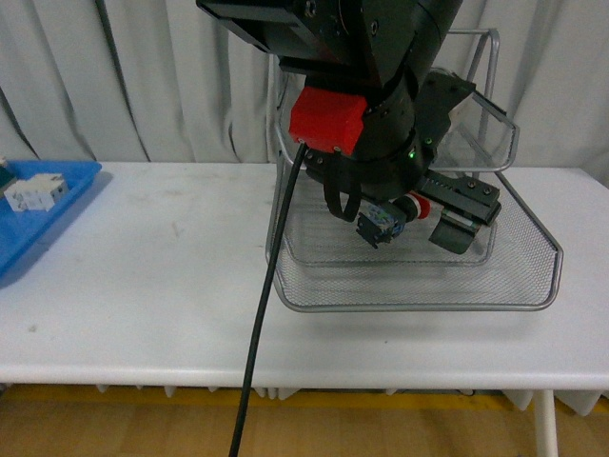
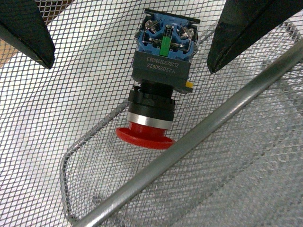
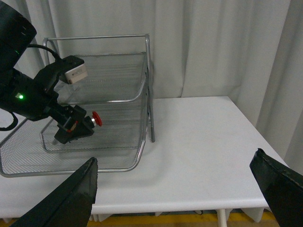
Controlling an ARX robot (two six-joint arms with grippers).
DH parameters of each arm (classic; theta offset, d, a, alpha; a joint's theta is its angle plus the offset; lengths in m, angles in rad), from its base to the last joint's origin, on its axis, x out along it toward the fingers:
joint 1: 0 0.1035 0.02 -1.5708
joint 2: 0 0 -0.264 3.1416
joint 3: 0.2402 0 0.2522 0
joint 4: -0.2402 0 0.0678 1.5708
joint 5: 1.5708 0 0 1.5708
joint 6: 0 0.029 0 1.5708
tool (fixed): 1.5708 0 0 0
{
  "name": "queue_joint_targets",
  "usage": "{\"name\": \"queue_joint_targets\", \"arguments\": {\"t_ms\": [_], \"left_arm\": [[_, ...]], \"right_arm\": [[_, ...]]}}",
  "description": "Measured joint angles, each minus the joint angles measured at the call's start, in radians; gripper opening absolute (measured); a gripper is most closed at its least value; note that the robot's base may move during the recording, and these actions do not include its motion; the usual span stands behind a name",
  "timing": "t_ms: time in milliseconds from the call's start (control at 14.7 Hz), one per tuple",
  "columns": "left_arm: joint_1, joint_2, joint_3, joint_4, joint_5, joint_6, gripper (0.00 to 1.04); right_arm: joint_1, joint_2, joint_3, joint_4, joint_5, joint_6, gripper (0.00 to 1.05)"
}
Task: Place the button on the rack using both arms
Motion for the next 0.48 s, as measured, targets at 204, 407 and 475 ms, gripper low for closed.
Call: {"name": "queue_joint_targets", "arguments": {"t_ms": [204, 407, 475], "left_arm": [[0.000, -0.070, -0.060, 0.033, 0.014, 0.000, 0.98], [0.000, -0.217, -0.195, 0.115, 0.045, -0.005, 0.98], [0.000, -0.288, -0.266, 0.170, 0.073, -0.024, 0.98]], "right_arm": [[0.000, 0.000, 0.000, 0.000, 0.000, 0.000, 0.98], [0.000, 0.000, 0.000, 0.000, 0.000, 0.000, 0.98], [0.000, 0.000, 0.000, 0.000, 0.000, 0.000, 0.98]]}}
